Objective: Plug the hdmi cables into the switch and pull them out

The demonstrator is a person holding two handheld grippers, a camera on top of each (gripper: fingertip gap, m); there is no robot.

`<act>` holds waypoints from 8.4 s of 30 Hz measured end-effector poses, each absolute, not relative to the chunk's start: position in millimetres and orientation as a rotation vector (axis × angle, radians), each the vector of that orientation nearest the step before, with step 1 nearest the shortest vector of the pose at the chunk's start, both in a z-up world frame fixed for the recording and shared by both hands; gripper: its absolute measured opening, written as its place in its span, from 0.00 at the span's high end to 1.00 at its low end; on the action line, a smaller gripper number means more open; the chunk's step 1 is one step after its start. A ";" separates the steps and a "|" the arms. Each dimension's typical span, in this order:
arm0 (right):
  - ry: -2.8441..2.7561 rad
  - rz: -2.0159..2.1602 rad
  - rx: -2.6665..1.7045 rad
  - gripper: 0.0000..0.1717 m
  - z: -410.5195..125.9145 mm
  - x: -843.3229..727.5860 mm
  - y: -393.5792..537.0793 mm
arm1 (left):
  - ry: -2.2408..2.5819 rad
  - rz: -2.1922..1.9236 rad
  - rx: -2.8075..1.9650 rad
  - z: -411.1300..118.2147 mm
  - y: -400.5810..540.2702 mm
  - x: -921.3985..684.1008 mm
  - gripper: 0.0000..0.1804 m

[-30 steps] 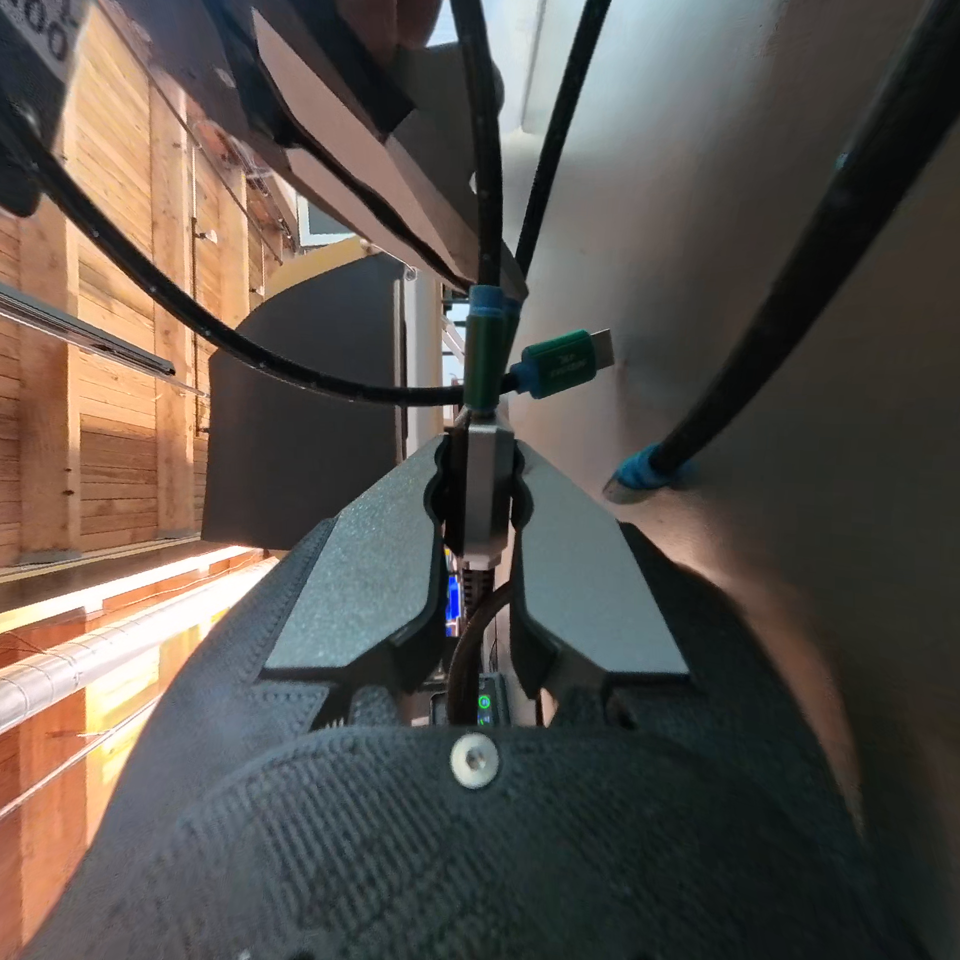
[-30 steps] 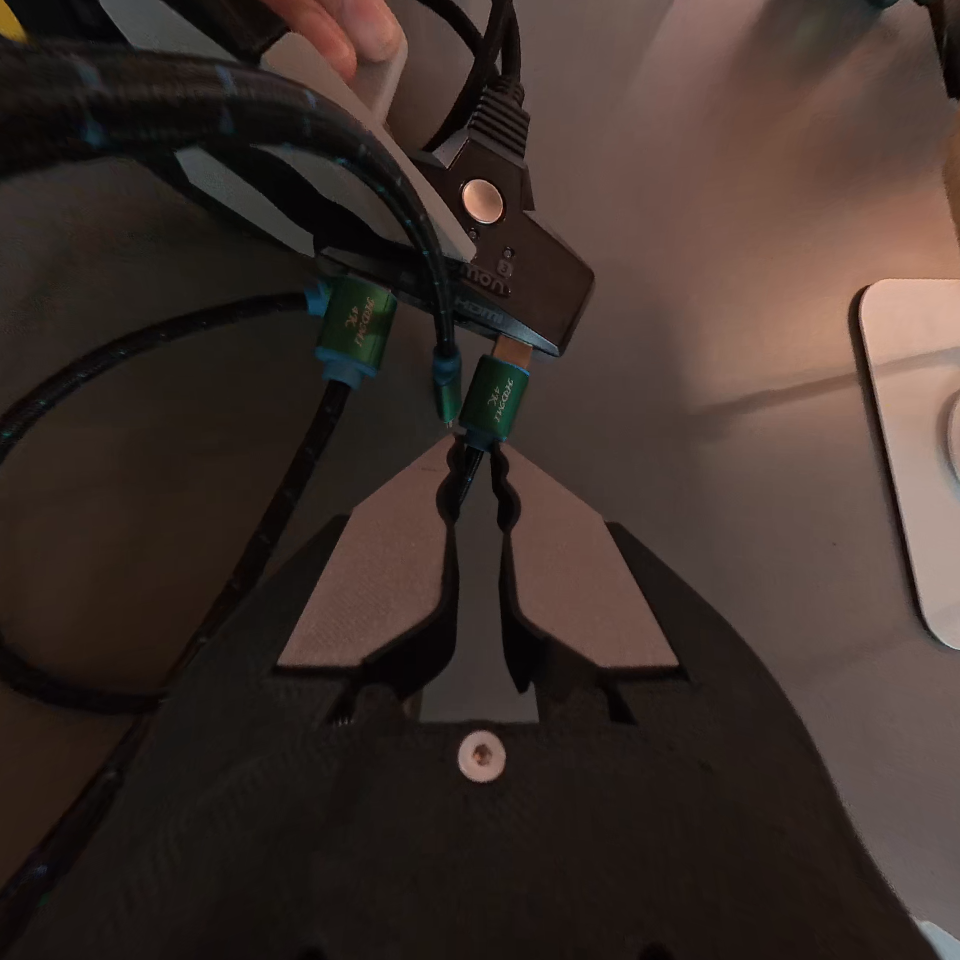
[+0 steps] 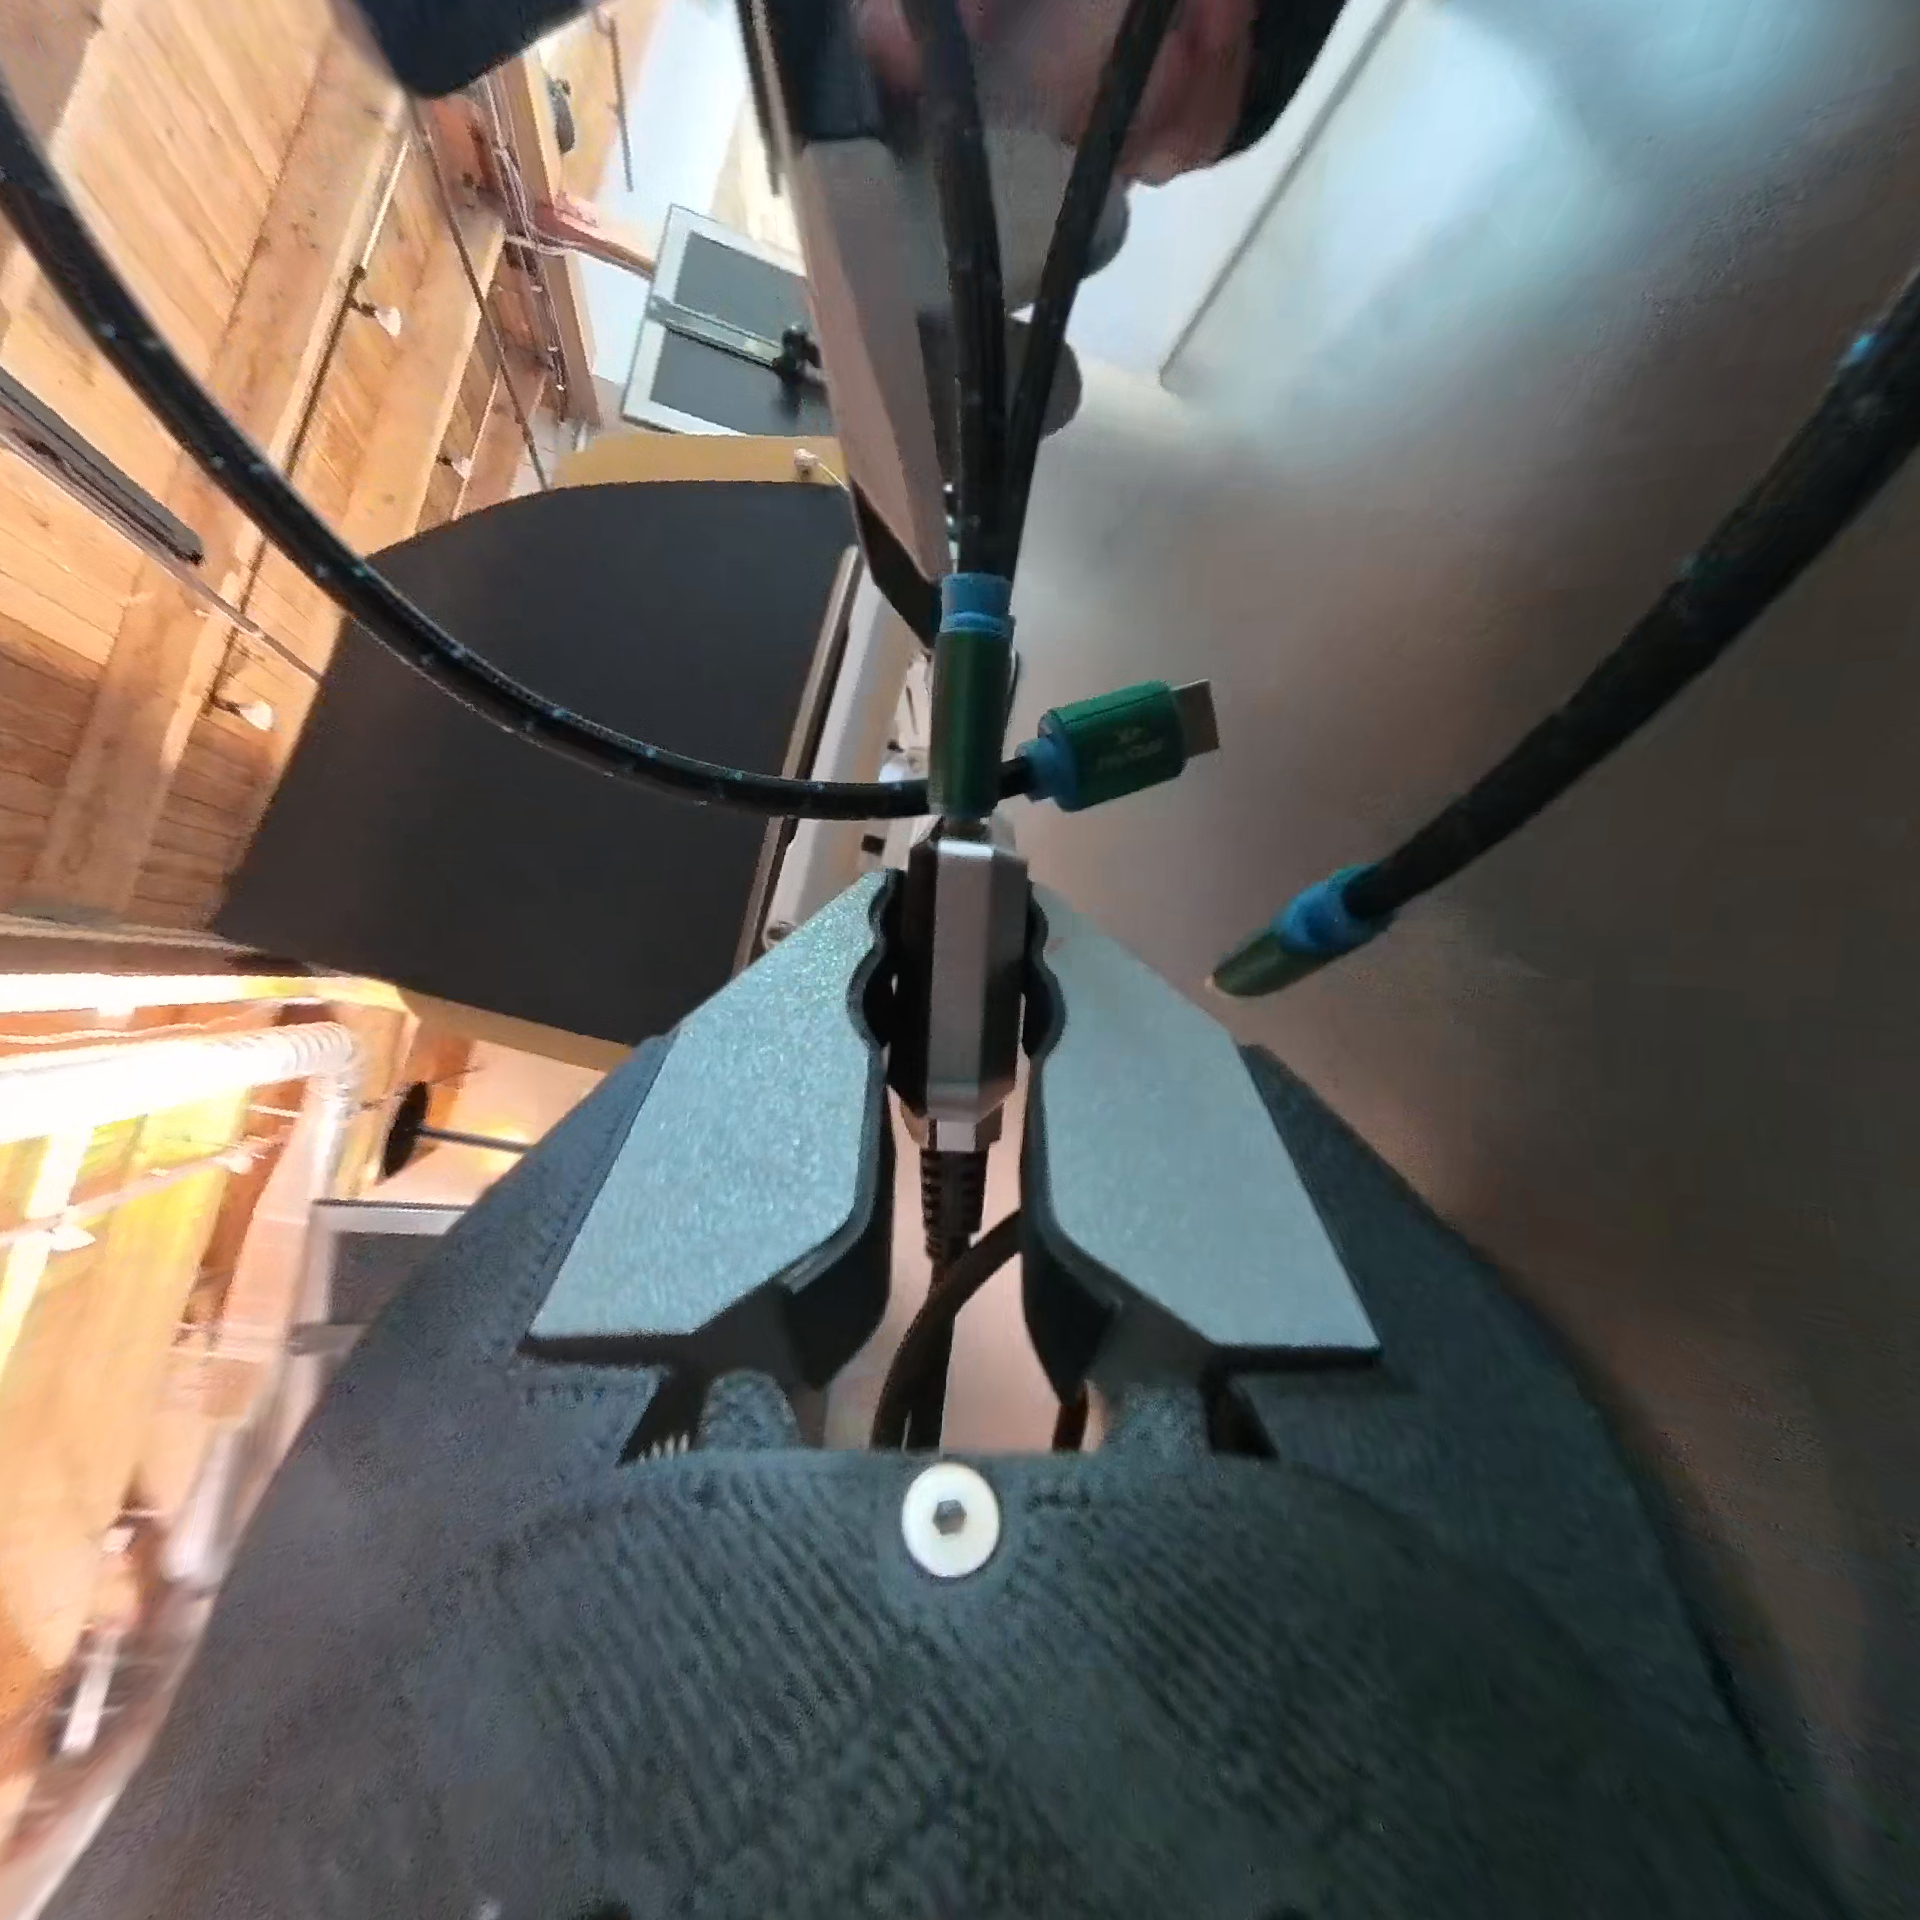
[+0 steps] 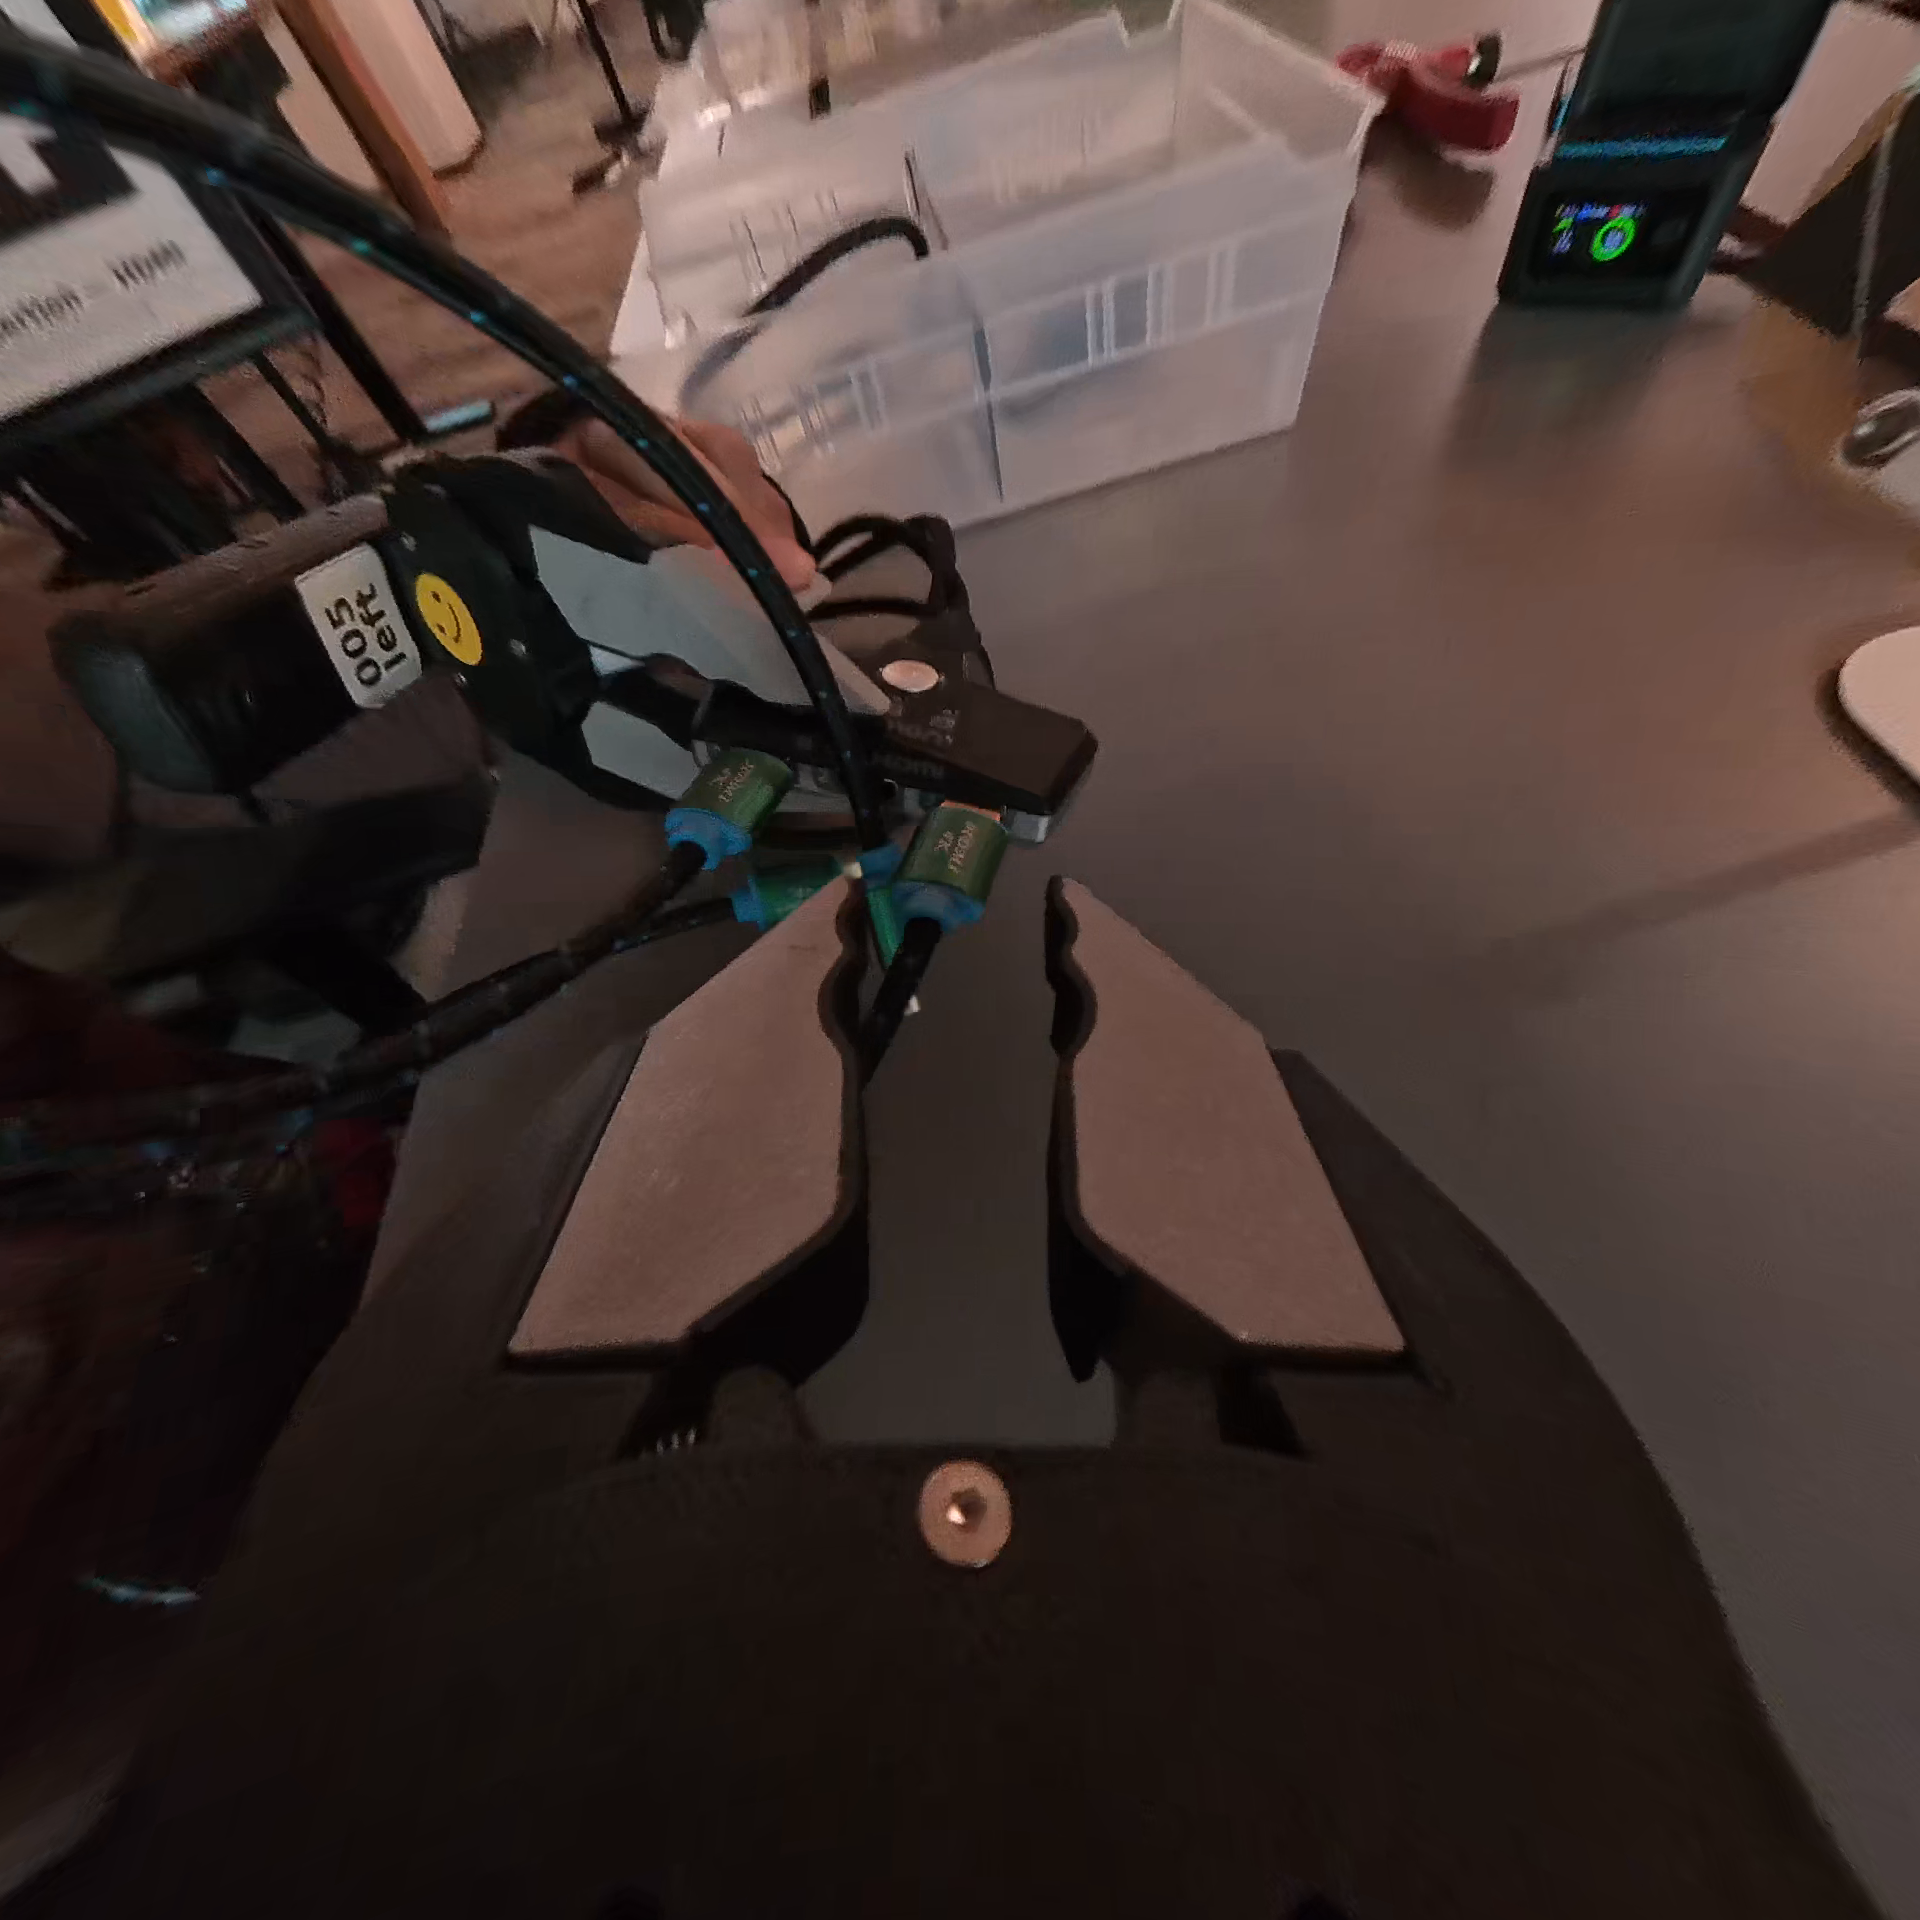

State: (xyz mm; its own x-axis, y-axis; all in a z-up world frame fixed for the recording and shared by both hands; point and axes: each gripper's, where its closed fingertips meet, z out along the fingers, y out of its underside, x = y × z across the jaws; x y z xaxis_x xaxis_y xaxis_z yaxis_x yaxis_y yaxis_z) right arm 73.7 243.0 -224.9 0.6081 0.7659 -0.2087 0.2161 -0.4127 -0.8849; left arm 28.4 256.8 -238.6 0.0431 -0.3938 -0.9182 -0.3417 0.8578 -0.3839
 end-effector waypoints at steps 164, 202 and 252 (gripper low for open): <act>-0.511 0.519 -1.898 0.79 -193.6 103.7 249.8 | 1.377 0.300 -0.641 -214.1 279.0 28.1 0.89; -0.805 0.654 -2.030 0.90 -256.9 54.0 247.5 | 1.572 0.352 -0.514 -248.7 265.2 39.3 0.89; -0.829 0.761 -1.716 0.89 -206.9 30.8 231.3 | 1.199 -1.131 -0.957 -174.4 243.7 9.8 0.87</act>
State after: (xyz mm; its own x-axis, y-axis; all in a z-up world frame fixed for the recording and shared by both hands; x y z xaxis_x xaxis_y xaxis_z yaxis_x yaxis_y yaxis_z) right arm 30.8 231.3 -206.9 0.5603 0.8228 -0.0953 0.1656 -0.2241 -0.9604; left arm 9.8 243.7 -174.4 0.0063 -0.9801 -0.1983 0.1409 0.1972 -0.9702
